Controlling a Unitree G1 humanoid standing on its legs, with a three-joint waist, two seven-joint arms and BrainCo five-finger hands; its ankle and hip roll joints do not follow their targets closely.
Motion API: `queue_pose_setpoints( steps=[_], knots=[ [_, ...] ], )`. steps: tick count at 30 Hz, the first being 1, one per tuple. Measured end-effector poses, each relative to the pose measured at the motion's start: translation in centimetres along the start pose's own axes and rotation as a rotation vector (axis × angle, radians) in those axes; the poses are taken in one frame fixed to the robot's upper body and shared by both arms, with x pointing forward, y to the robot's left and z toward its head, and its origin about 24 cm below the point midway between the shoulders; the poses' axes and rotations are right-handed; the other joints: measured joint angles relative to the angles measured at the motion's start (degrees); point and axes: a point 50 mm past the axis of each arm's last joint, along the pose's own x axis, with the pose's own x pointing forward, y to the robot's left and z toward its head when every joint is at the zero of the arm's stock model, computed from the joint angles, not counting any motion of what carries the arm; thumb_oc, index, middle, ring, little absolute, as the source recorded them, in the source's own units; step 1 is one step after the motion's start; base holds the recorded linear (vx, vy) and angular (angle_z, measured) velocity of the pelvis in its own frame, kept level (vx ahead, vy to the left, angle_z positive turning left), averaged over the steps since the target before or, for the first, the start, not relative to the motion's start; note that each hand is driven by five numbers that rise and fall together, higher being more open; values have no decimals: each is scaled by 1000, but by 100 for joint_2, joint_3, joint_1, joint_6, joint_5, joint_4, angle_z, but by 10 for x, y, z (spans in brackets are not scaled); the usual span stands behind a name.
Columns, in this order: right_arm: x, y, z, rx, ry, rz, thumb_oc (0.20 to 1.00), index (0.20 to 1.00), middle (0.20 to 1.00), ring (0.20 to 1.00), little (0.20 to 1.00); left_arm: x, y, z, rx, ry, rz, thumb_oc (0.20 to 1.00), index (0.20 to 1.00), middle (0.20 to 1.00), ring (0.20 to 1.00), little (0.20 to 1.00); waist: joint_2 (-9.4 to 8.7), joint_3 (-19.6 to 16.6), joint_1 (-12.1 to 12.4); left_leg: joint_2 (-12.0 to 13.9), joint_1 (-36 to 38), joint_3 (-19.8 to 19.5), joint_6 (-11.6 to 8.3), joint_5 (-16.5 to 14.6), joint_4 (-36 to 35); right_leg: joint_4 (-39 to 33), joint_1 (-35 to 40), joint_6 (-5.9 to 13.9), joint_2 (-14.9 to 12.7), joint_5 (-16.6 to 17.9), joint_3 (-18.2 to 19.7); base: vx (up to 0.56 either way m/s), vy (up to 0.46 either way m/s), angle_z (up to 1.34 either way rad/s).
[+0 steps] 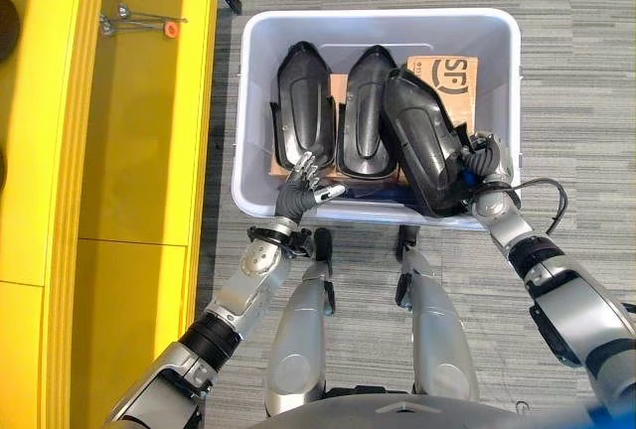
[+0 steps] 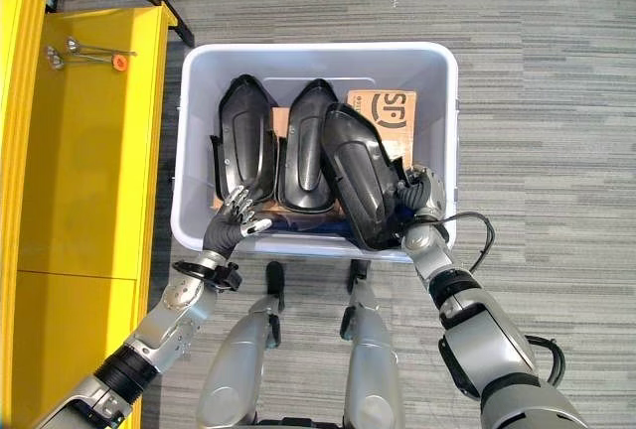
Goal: Move parts from the plastic box to the shelf.
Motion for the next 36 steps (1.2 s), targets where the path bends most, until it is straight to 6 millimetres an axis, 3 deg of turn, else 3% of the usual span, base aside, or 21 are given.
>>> queue_pose_setpoints(
  steps=[14, 25, 36],
  knots=[
    [-20, -16, 65, 198, -346, -55, 200, 200, 200, 200, 200, -7, 12, -2, -2, 5, 55, 1000, 1000, 1000, 1000, 1000, -161, 20, -123, 19, 249, 21, 27, -22, -32, -54, 238, 25, 21, -3, 10, -2, 0, -1],
    [-42, -22, 80, 303, -456, -34, 200, 200, 200, 200, 200, -15, 19, -8, -9, 29, 88, 1000, 1000, 1000, 1000, 1000, -173, 19, -150, 48, 837, 87, -11, 1, -333, -245, 753, 26, 74, -22, 15, 5, -2, -2],
    [-58, -21, 77, 458, -448, 96, 200, 200, 200, 200, 200, -31, 34, -17, -18, 74, 135, 1000, 1000, 1000, 1000, 1000, -183, -151, -204, 116, 1705, 141, -52, -52, -613, -271, 1485, 11, 147, -164, -12, 34, -44, -2]
  ],
)
